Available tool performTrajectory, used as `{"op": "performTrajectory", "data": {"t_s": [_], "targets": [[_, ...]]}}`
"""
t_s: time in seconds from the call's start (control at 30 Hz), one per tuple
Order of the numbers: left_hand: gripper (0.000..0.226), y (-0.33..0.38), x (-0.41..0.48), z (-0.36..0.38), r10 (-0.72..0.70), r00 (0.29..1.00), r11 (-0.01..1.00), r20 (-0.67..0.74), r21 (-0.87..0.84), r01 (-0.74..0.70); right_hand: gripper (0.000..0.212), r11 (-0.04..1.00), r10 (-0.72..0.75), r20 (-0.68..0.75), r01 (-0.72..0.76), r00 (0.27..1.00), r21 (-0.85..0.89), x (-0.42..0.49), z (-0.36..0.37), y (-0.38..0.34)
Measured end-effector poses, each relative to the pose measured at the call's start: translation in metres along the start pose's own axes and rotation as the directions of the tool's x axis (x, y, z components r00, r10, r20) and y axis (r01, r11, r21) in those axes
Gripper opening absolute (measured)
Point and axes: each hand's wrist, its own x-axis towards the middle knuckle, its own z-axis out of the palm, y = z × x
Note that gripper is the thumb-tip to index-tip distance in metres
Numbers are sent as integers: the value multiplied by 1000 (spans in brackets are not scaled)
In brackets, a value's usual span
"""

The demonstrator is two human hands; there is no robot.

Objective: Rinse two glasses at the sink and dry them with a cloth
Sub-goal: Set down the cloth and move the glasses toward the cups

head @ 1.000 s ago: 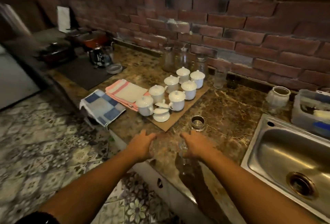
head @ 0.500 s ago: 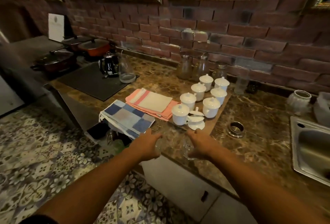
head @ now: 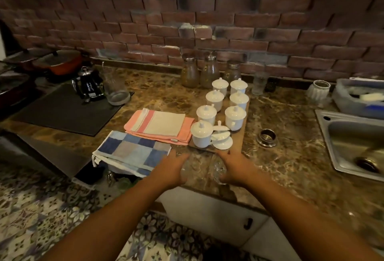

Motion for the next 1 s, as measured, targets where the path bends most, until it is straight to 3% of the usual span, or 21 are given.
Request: {"op": "performTrajectory", "data": {"t_s": [0.17,0.43,0.63,0.77,1.0], "targets": [[58,0,43,1,80,996,997,-43,-11,-80,80,996,84,13,-84,996,20,21,15,12],[75,-1,94,16,153,988,988,5,-26,-153,81,986,149,-2,-148,989,71,56,38,23],[64,-2,120,19,283,959,959,3,-8,-283,75,982,186,-47,-184,981,51,72,48,25],[79,-4,133,26,377,922,923,93,41,-382,76,968,246,-9,-245,969,49,79,49,22],[84,-8,146,28,385,898,911,214,66,-406,77,950,308,11,-308,951,45,88,53,12]]}}
